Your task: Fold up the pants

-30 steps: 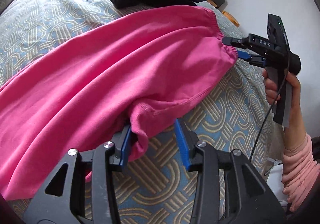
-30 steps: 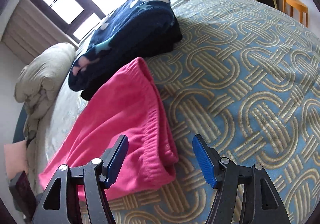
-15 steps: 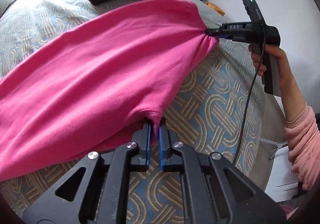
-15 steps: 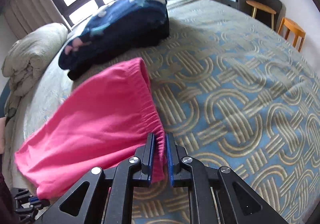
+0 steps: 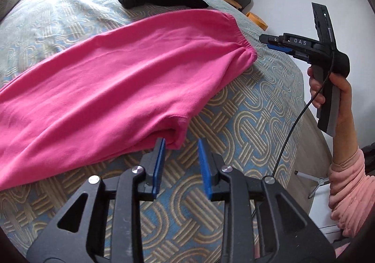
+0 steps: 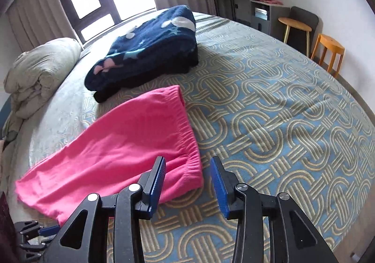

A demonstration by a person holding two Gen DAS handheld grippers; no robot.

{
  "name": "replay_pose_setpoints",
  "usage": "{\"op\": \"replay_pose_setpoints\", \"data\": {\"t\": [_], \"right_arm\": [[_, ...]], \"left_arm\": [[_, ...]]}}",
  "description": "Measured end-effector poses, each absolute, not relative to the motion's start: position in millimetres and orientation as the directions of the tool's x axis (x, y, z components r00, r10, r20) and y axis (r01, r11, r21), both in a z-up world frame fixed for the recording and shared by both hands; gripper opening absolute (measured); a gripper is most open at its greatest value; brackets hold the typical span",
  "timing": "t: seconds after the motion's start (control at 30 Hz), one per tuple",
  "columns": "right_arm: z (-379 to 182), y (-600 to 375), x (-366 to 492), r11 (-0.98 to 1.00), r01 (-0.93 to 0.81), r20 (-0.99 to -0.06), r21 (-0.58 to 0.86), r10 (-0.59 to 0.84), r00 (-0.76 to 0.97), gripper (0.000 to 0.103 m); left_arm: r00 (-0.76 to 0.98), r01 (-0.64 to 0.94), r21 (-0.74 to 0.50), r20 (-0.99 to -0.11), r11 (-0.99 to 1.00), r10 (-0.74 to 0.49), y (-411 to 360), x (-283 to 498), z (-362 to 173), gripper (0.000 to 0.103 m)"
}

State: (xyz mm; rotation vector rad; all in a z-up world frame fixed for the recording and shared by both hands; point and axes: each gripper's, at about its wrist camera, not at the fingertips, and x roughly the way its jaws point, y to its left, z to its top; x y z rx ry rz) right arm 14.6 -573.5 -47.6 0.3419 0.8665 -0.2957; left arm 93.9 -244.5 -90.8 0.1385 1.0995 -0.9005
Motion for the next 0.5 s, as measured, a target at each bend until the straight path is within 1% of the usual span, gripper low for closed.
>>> {"op": "replay_pose_setpoints", "data": {"t": [0.1,0.2,0.3,0.37,0.43,0.47,0.5], "right_arm": [[-31,-538,18,0.943,0.308,-0.754,0.129,-0.109,0.648,0.040],[-19,-489,32,0.978,0.192,-0.739,0.083,-0.069,0.670,0.040],[-17,-430,56,0.993,0.046,-0.738,0.107,0.049,0.674,0.040],[-19,-386,74,0.991,-0.049,-0.741,0.122,0.123,0.660,0.040],[-24,-338,92,0.979,-0.144,-0.746,0.145,0.203,0.634,0.040],[-27,-313,100,0.968,-0.197,-0.752,0.156,0.246,0.612,0.040],[-30,-285,107,0.955,-0.251,-0.757,0.159,0.281,0.589,0.040]], "left_arm": [[0.248,0.637,-0.272,-0.813,0.721,-0.527,-194,102,-78,0.040],[0.361,0.503,-0.230,-0.820,0.833,-0.444,-121,118,-74,0.041],[0.467,0.280,-0.183,-0.831,0.942,-0.300,-29,134,-78,0.040],[0.509,0.121,-0.184,-0.832,0.975,-0.220,36,140,-80,0.040],[0.541,-0.005,-0.190,-0.826,0.982,-0.157,95,141,-83,0.040],[0.554,-0.046,-0.187,-0.822,0.981,-0.131,119,141,-84,0.036],[0.566,-0.083,-0.181,-0.818,0.980,-0.103,142,143,-86,0.025]]}}
